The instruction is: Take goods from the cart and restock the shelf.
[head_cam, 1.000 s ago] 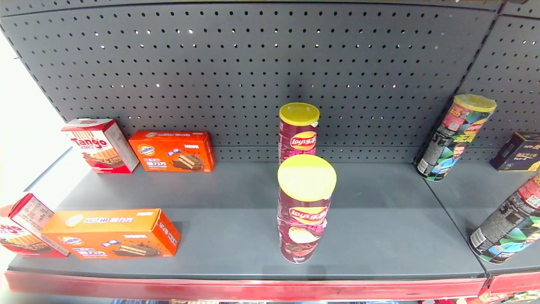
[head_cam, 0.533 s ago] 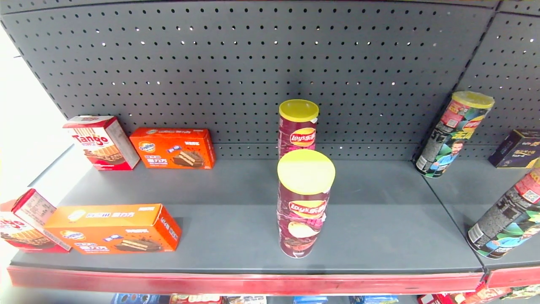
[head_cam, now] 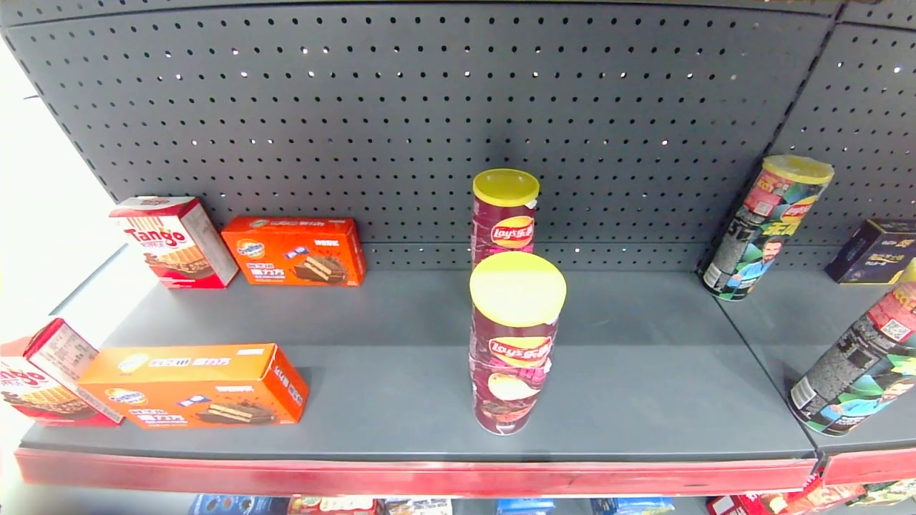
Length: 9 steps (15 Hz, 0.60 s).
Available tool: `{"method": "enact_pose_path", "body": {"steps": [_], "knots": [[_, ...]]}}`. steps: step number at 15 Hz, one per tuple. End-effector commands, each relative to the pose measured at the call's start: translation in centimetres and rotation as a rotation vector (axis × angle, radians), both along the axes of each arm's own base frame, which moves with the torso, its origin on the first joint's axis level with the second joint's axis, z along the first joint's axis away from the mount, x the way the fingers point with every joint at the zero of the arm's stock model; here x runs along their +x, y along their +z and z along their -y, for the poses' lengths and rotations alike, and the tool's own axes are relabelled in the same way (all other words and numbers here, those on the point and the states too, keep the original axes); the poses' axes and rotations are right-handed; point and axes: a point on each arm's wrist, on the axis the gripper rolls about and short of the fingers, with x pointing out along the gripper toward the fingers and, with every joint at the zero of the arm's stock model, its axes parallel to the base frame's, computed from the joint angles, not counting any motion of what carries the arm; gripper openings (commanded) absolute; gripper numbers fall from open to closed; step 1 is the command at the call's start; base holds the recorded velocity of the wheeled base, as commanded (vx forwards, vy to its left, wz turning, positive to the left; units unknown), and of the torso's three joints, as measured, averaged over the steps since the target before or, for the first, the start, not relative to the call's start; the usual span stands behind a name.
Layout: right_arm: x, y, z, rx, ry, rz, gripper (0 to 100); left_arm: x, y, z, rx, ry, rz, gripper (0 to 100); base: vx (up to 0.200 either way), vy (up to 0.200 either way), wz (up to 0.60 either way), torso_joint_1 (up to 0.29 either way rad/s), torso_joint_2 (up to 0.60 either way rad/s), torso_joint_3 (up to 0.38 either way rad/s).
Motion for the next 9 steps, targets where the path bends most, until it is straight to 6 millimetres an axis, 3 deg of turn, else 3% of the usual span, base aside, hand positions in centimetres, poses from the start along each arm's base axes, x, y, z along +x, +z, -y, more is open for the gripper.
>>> {"method": "enact_pose_path", "body": {"steps": [1,9], "knots": [[0.00,0.00,-0.01,-0.001,0.008,0.000,100,0.02,-0.02,0.00,0.000,0.002,0.005,100,0.000,0.000,0.00,0.000,0.00,0.000],[0.00,0.00,-0.01,0.004,0.006,0.000,100,0.03,0.00,-0.01,0.000,0.003,0.007,100,0.000,0.000,0.00,0.000,0.00,0.000]]}}
